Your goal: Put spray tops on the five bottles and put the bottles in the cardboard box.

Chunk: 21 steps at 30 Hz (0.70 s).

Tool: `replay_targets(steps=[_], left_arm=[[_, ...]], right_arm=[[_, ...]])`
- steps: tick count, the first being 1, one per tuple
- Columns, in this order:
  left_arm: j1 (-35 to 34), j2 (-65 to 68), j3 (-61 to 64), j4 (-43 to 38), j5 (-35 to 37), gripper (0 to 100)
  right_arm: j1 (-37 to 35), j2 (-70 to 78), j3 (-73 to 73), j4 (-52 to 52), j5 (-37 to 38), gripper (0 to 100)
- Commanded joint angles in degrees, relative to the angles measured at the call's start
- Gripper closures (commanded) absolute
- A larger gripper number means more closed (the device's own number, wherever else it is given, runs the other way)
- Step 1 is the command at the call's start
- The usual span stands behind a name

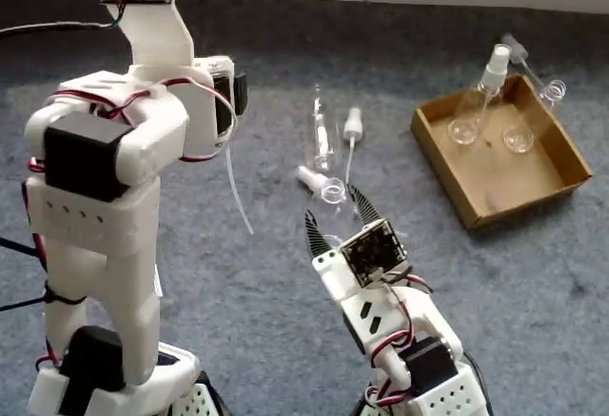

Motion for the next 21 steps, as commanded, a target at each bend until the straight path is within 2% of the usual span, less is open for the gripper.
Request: replay_targets(steps=[1,6,10,15,21], left_arm=[[-0.6,-3.5,0.0,-4.7,-1.0,97],[1.4,-4.8,0.1,-11.2,-1.1,97],[6.8,-4.8,0.2,-11.1,-1.2,97],[11.6,-5.1,1.0,-11.1,-9.3,99],[14.0,-10.7,10.9,-11.6,-9.6,100]], right_arm=[[-2.9,-0.7,2.2,-4.4,0.9,83.5],[-3.8,-0.7,4.5,-4.6,1.7,83.5],[-3.9,-0.7,5.1,-4.6,6.9,83.5],[-3.9,-0.7,7.4,-4.7,6.9,83.5],[-3.8,-0.7,8.2,-4.7,6.9,83.5]])
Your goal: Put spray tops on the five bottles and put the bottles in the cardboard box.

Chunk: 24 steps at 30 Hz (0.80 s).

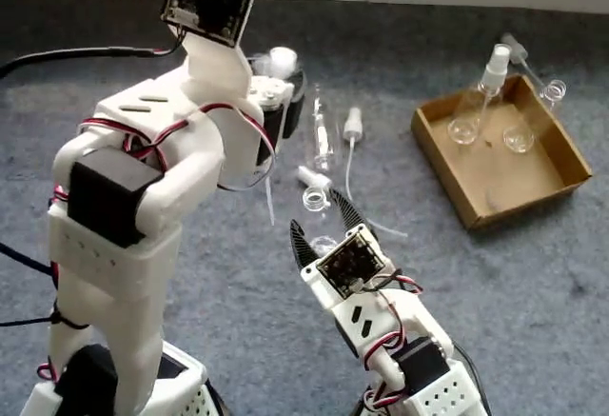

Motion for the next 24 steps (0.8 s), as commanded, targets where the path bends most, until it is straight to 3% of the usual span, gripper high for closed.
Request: replay_targets(steps=[1,5,18,24], left_arm=[[2.6,-6.3,8.1,-1.8,-0.7,100],[3.6,-13.8,16.0,-8.5,-0.7,100],[3.7,-29.4,51.2,-45.5,-0.9,100],[3.7,-33.2,56.3,-51.1,-0.8,100]], right_arm=[[-0.5,-0.7,4.4,-1.8,0.7,83.5],[-0.5,-0.7,4.7,-1.8,0.7,83.5],[-0.2,-0.7,5.9,-1.7,0.7,83.5],[-0.2,-0.7,6.5,-1.7,0.7,83.5]])
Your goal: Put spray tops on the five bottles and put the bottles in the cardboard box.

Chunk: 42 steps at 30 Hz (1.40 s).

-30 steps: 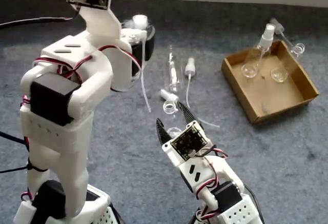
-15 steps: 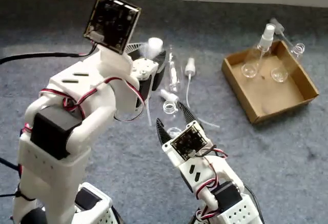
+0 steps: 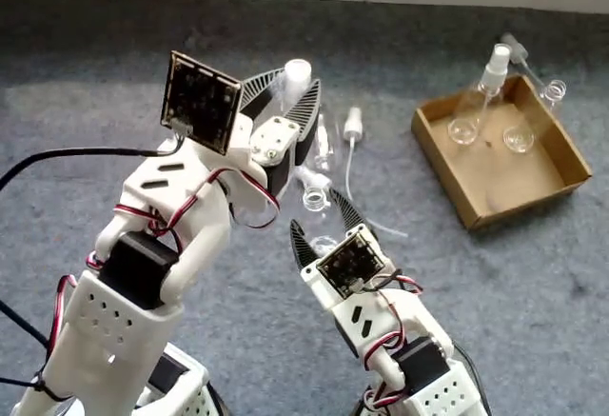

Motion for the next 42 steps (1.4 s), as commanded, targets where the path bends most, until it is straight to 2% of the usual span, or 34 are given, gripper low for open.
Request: replay_targets(steps=[1,12,19,27,31,35,42], left_arm=[[1.1,-3.6,0.3,-3.8,-0.4,100],[5.4,-6.5,1.0,-3.6,-0.4,100],[5.0,-7.0,5.6,-3.1,-0.6,100],[4.9,-7.1,4.3,-3.2,-0.7,100],[2.7,-7.0,1.0,-3.1,-0.7,100],[0.6,-7.0,2.9,-2.9,-0.7,100],[1.9,-7.0,4.9,-2.8,-0.5,100]], right_arm=[[-0.2,-0.7,6.5,-1.7,0.7,83.5],[-0.2,-0.7,6.5,-1.5,0.7,83.5],[-0.2,-0.7,6.5,-1.5,0.7,83.5],[-0.2,-0.7,6.5,-1.5,0.7,83.5],[-0.2,-0.7,6.5,-1.5,0.7,83.5],[-0.2,-0.7,6.5,-1.5,0.7,83.5],[-0.2,-0.7,6.5,-1.5,0.7,83.5]])
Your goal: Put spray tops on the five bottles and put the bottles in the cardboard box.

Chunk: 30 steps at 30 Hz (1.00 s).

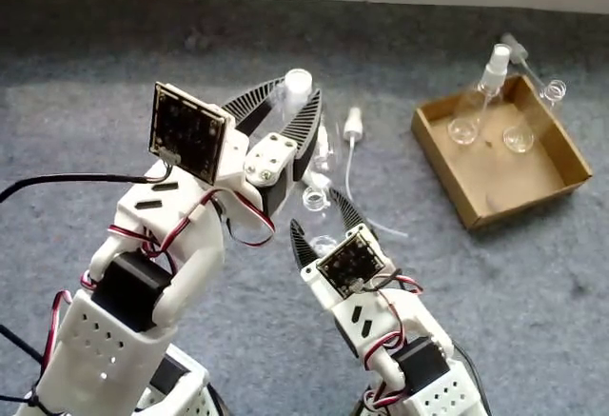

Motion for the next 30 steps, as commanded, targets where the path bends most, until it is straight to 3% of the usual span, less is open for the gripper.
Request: replay_targets(steps=[1,14,20,30], left_arm=[[0.8,-1.0,0.8,-0.2,-0.3,100],[3.9,-1.1,15.2,-0.4,-0.3,100],[4.0,-5.8,21.5,-1.1,-0.1,100],[6.0,-18.6,38.8,-18.1,-0.1,100]], right_arm=[[-0.2,-0.7,6.5,-1.3,0.7,83.5],[-0.2,-0.7,6.5,-1.2,0.3,83.6],[-0.2,-0.7,6.3,-1.2,-6.2,83.6],[-0.4,-0.7,4.5,2.5,-6.6,83.6]])
